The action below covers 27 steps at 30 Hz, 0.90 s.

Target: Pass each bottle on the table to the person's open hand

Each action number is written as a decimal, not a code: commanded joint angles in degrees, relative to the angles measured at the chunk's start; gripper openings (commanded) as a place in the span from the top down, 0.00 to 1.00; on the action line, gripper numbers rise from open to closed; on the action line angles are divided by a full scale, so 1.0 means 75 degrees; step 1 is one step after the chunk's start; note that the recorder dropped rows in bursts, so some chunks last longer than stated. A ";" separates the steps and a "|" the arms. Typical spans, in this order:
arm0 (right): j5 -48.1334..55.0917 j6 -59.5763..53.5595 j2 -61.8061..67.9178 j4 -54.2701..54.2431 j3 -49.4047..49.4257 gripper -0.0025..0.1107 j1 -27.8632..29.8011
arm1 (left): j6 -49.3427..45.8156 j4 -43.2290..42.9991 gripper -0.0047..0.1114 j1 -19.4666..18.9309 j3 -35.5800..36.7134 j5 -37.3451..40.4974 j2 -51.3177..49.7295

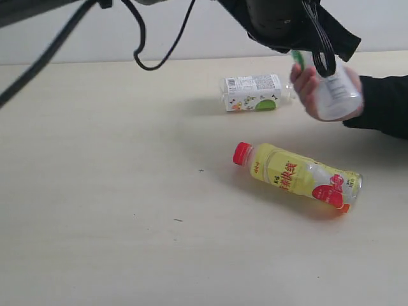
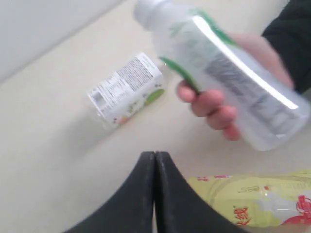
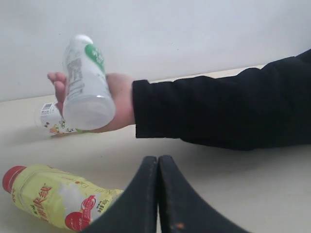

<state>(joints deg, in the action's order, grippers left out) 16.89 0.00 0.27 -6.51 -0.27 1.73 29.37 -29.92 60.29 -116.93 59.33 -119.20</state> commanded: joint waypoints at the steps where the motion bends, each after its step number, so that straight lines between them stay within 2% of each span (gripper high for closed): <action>1: -0.0086 0.0000 -0.0036 0.0070 0.0037 0.98 0.0039 | 0.0960 -0.1717 0.96 0.0618 0.1314 -0.0496 0.1082; 4: -0.0086 0.0000 -0.0036 0.0070 0.0037 0.98 0.0039 | 0.2485 -0.3129 0.96 0.0843 0.2775 -0.1032 0.1938; 8: -0.0086 0.0000 -0.0036 0.0070 0.0037 0.98 0.0039 | 0.4779 -0.4618 0.96 0.0841 0.4753 -0.1163 0.3316; 11: -0.0086 0.0000 -0.0036 0.0070 0.0037 0.98 0.0039 | 0.5707 -0.5541 0.96 0.0824 0.6365 -0.1236 0.4520; 14: -0.0086 0.0000 -0.0036 0.0070 0.0037 0.98 0.0039 | 0.6292 -0.6360 0.96 0.0809 0.8138 -0.1807 0.5705; 17: -0.0086 0.0000 -0.0036 0.0070 0.0037 0.98 0.0039 | 0.6967 -0.6605 0.96 0.0795 0.9506 -0.2112 0.6904; 21: -0.0086 0.0000 -0.0036 0.0070 0.0037 0.98 0.0039 | 0.8321 -0.6864 0.96 0.0795 1.1058 -0.1751 0.8687; 27: -0.0086 0.0000 -0.0036 0.0070 0.0037 0.98 0.0039 | 0.9182 -0.7146 0.96 0.0795 1.2776 -0.1679 1.0955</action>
<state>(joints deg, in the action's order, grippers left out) 16.89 0.00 0.27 -6.51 -0.27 1.73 95.53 -82.37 66.40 -25.55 46.38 -43.31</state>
